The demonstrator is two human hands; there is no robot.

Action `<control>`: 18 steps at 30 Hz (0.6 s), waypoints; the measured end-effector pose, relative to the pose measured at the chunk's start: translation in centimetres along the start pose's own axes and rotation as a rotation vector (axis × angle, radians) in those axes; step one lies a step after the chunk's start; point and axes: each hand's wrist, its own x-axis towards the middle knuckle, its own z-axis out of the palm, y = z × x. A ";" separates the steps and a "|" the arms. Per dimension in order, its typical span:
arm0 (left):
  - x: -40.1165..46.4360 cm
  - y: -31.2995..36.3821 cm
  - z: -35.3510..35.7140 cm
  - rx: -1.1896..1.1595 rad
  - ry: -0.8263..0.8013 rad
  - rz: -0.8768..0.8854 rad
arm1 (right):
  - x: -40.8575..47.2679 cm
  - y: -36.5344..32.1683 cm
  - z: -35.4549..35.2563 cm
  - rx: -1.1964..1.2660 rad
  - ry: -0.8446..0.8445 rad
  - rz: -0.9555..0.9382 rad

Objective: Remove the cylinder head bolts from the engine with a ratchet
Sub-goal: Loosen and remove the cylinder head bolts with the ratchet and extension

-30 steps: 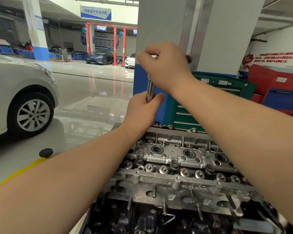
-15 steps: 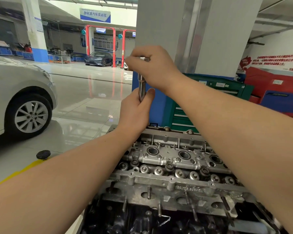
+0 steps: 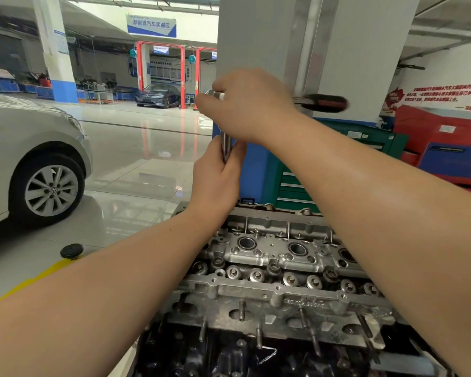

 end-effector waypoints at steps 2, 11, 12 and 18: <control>-0.2 0.0 0.1 0.000 -0.032 0.016 | -0.6 1.0 -0.1 0.401 -0.058 -0.025; -0.2 0.1 -0.2 -0.022 -0.057 0.012 | -0.3 -0.8 -1.1 -0.250 0.050 0.086; -0.2 0.0 -0.2 -0.018 -0.044 0.011 | -0.3 -1.1 -1.2 -0.315 0.049 0.083; 0.1 0.0 -0.2 -0.006 -0.018 -0.046 | 0.0 -0.5 -0.6 -0.093 -0.025 0.006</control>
